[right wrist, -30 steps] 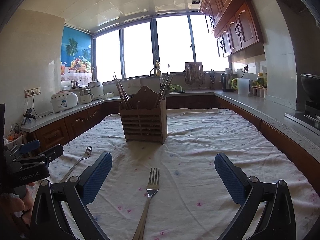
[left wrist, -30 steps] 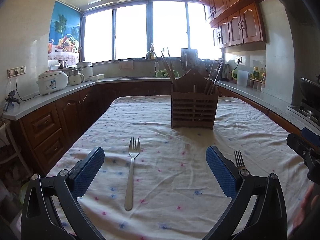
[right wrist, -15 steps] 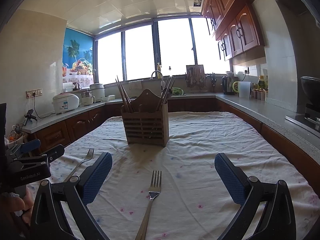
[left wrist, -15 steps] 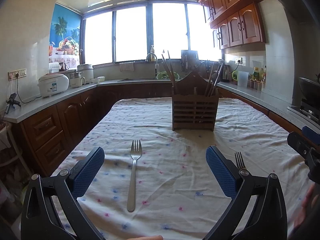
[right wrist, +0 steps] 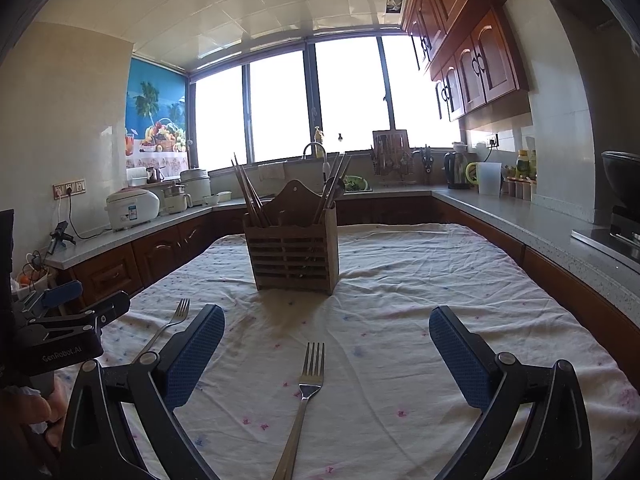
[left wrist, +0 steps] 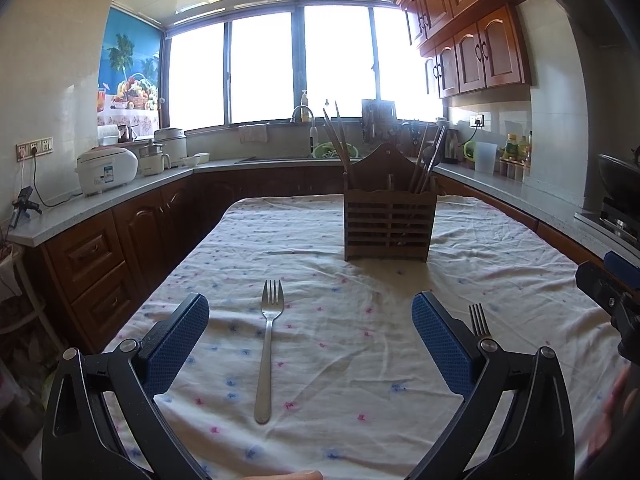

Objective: Organize utensils

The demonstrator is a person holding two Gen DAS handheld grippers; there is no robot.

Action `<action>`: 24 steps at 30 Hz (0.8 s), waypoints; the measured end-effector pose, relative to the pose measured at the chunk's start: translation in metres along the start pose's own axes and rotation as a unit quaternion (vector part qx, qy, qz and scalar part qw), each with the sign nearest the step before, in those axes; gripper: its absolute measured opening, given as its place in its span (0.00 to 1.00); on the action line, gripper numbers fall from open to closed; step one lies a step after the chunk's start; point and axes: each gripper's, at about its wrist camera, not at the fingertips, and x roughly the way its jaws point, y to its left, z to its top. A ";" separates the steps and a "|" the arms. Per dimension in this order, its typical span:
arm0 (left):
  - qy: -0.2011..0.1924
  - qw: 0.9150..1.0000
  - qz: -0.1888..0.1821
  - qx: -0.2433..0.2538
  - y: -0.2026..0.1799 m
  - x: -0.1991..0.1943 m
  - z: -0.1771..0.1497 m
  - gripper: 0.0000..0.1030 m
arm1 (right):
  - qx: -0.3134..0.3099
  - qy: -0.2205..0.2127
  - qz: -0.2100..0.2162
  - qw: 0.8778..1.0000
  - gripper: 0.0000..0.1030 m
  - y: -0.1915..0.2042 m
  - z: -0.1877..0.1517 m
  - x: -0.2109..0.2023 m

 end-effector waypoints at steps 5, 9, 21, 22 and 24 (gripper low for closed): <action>0.002 1.000 -0.005 0.002 -0.001 -0.001 0.000 1.00 | -0.001 -0.002 0.001 1.000 1.00 0.003 0.000 -0.001; 0.000 1.000 -0.004 0.002 -0.001 -0.002 0.000 1.00 | -0.001 -0.005 0.001 1.000 1.00 0.003 0.001 -0.003; 0.000 1.000 -0.007 0.004 -0.004 -0.003 0.000 1.00 | 0.003 -0.007 0.002 1.000 1.00 0.002 0.002 -0.004; 0.002 1.000 -0.009 0.004 -0.004 -0.003 0.000 1.00 | 0.003 -0.007 0.002 1.000 1.00 0.002 0.002 -0.004; 0.001 1.000 -0.008 0.005 -0.005 -0.003 0.000 1.00 | 0.003 -0.007 0.002 1.000 1.00 0.002 0.002 -0.004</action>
